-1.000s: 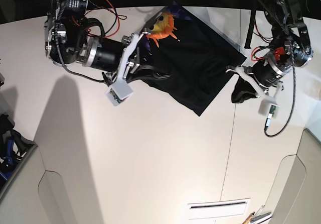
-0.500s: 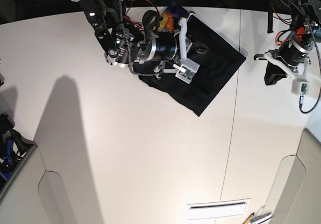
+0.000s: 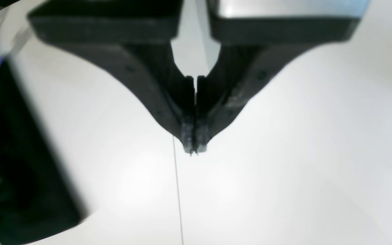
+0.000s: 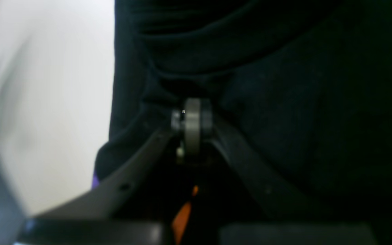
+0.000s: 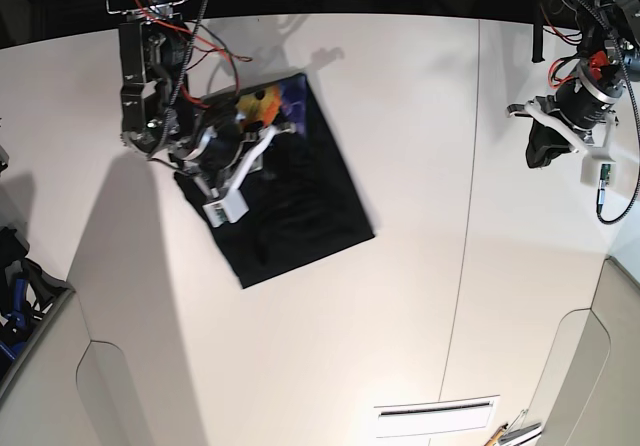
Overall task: Fold the T-shirt properly
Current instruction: 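Drag the folded shirt with the right gripper to the table edge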
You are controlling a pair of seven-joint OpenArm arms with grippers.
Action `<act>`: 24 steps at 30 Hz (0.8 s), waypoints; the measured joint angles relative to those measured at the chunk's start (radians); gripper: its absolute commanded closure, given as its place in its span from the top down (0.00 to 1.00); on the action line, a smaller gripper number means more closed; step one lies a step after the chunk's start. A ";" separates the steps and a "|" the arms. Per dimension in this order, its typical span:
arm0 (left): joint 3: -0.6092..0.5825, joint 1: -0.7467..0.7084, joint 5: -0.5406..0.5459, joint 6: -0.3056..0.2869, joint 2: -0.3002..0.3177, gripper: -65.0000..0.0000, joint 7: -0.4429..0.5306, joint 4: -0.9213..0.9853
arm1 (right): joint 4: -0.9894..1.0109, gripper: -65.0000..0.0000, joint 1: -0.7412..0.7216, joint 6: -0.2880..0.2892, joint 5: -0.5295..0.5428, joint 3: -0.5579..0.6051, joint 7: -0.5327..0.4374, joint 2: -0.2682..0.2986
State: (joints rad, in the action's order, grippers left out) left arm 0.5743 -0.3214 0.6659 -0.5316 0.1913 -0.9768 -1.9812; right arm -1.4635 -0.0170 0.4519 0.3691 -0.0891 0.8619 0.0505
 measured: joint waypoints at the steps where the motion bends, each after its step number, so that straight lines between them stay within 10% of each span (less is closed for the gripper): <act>1: 0.000 0.000 0.000 0.000 0.000 0.00 0.005 0.000 | 0.001 0.00 -0.001 -0.004 0.005 -0.053 -0.002 0.005; 11: 0.000 0.000 0.005 0.000 0.000 0.00 0.009 0.000 | 0.007 0.00 0.006 -0.031 0.068 -0.339 0.041 0.156; 24: 0.024 -0.001 0.055 -0.002 0.000 0.00 -0.005 -0.086 | -0.394 0.00 -0.010 0.047 0.307 -0.353 0.178 0.188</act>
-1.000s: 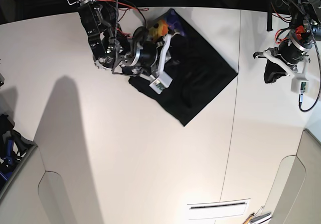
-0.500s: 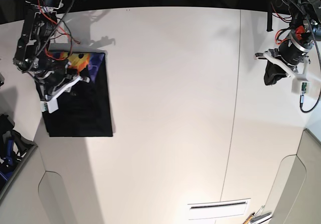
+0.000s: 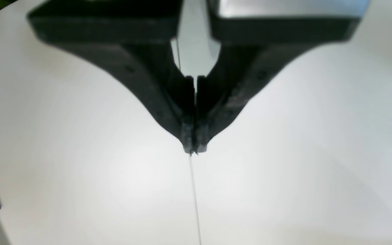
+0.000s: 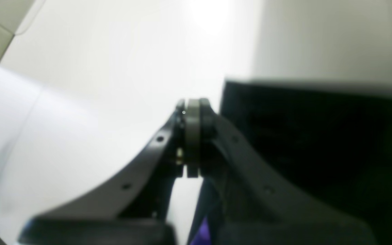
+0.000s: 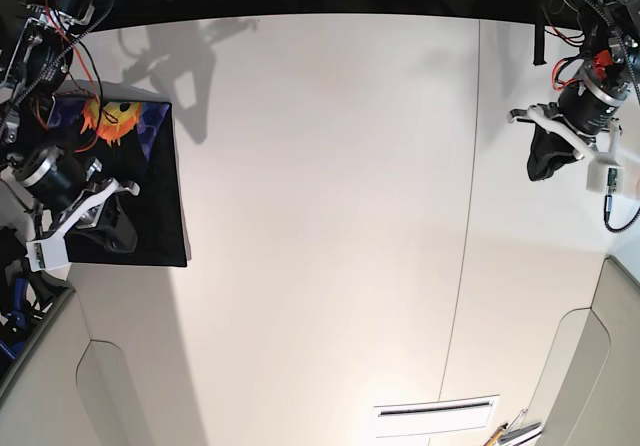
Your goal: Fold the T-shirt properly
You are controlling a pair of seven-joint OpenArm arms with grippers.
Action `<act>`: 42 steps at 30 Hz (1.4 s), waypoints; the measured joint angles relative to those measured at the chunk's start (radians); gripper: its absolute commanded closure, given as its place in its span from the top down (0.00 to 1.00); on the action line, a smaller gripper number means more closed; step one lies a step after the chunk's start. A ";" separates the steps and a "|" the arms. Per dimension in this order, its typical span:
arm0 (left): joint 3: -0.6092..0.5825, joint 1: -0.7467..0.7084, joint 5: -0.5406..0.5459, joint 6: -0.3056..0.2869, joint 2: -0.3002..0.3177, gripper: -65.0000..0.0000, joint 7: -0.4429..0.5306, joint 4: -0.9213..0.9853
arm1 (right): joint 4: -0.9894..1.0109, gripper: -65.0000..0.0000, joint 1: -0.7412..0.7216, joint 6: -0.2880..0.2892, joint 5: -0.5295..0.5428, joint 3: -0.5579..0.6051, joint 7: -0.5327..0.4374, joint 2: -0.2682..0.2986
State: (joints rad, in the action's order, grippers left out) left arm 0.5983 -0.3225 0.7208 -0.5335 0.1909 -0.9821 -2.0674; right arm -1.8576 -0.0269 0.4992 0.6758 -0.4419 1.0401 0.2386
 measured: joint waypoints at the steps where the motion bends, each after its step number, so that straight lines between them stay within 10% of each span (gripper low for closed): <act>1: 0.021 -0.008 0.004 0.001 0.000 0.00 -0.018 -0.029 | -0.056 0.00 0.006 0.002 -0.002 0.000 0.032 0.000; 15: 0.380 -0.502 0.262 -0.030 0.003 0.00 -0.192 -0.197 | -0.275 0.00 0.644 -0.002 0.031 0.003 0.154 0.103; 21: 0.385 -0.776 0.426 -0.037 0.019 0.00 -0.327 -0.184 | -0.278 0.00 0.970 0.000 0.108 0.004 0.171 0.231; 29: 0.229 -0.963 0.529 -0.092 0.208 0.00 -0.325 -0.012 | -0.122 0.00 1.212 0.006 0.117 0.058 0.090 0.375; 35: -0.092 -0.965 0.443 -0.155 0.344 0.00 0.119 0.314 | 0.275 0.00 1.162 0.048 -0.043 0.271 -0.272 0.490; 42: -0.466 -0.625 0.021 -0.163 0.349 0.00 0.589 0.735 | 0.826 0.00 0.778 0.056 -0.174 0.606 -0.643 0.442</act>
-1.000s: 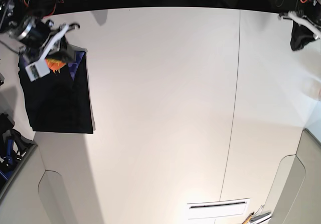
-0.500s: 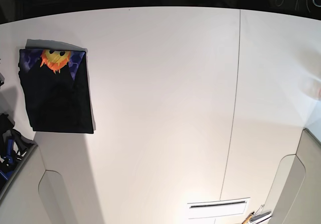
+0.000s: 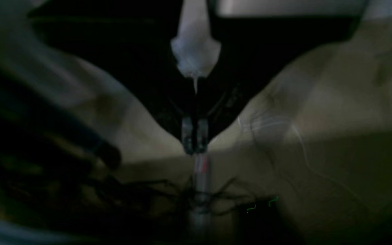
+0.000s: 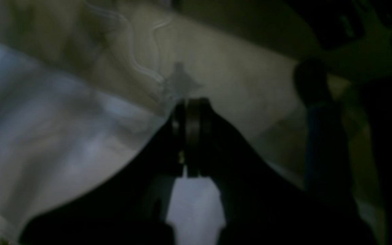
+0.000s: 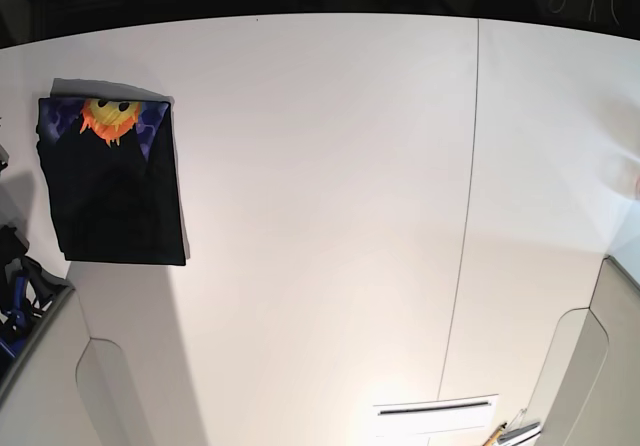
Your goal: Fold the T-shirt properly
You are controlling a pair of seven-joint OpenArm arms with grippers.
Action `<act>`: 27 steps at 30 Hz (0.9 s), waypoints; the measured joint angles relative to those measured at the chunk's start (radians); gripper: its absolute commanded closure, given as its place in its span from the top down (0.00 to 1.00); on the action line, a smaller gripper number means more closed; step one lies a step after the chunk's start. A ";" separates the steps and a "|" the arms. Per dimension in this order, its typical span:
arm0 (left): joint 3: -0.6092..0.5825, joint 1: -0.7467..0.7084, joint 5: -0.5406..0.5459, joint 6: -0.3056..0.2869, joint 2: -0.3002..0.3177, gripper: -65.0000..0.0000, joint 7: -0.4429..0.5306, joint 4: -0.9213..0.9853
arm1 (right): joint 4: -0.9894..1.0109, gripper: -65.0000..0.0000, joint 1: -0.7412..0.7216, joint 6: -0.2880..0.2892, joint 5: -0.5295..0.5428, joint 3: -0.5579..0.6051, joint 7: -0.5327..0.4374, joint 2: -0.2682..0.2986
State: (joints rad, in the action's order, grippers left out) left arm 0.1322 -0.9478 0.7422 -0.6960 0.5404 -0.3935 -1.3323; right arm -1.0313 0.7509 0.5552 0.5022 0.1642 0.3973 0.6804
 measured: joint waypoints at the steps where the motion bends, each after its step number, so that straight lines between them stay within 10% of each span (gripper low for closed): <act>1: -0.043 0.072 -0.052 0.002 -0.016 0.00 0.032 0.062 | 0.072 0.00 -0.057 0.008 -0.019 0.043 -0.044 -0.019; 9: -0.245 0.498 -0.356 0.005 -0.211 0.00 0.209 0.590 | 0.504 0.00 -0.474 -0.169 -0.043 0.250 -0.267 -0.254; 16: -0.264 0.721 -0.547 0.251 -0.325 0.00 0.285 0.805 | 0.691 0.00 -0.688 -0.355 -0.050 0.282 -0.279 -0.444; 27: -0.264 0.792 -0.605 0.378 -0.344 0.00 0.285 0.810 | 0.703 0.00 -0.771 -0.380 -0.021 0.282 -0.269 -0.534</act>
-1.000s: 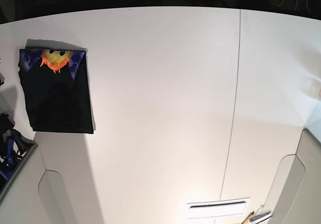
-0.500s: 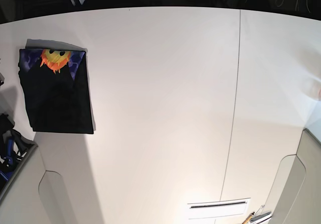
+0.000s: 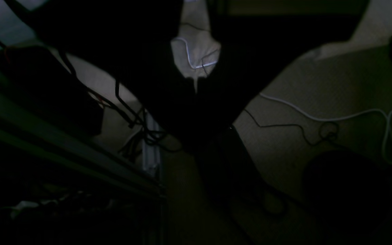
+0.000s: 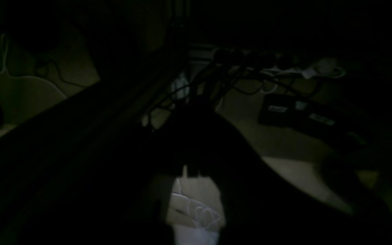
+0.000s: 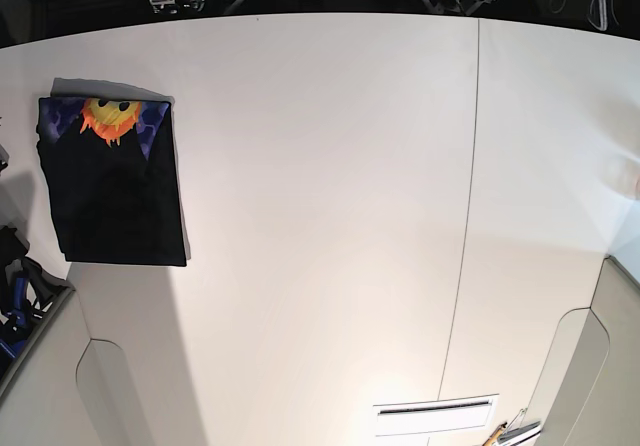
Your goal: Fold the T-shirt properly
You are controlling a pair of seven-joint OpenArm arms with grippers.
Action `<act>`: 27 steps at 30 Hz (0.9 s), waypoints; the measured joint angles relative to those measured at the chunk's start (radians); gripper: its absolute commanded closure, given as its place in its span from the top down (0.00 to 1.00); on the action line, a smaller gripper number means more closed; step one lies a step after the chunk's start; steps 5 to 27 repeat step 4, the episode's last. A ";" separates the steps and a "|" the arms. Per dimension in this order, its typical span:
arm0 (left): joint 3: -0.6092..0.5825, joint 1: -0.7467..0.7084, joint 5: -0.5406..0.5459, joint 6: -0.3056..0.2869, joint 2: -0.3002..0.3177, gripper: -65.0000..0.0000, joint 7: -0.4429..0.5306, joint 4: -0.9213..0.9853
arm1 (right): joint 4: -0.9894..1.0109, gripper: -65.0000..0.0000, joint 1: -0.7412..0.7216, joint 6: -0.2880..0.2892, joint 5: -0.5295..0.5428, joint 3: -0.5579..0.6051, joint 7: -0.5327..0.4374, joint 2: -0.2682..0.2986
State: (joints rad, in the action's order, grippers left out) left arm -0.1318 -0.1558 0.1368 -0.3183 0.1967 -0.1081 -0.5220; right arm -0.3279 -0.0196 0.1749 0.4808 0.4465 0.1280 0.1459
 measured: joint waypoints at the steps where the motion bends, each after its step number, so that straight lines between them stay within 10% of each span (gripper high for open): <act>1: 0.000 -0.005 0.000 0.000 -0.002 0.00 0.000 0.000 | 0.000 0.00 0.002 0.000 0.011 0.000 0.001 -0.003; 27: 0.000 -0.011 0.001 -0.003 -0.005 0.00 -0.004 0.001 | 0.000 0.00 0.006 0.000 0.028 0.000 0.004 -0.015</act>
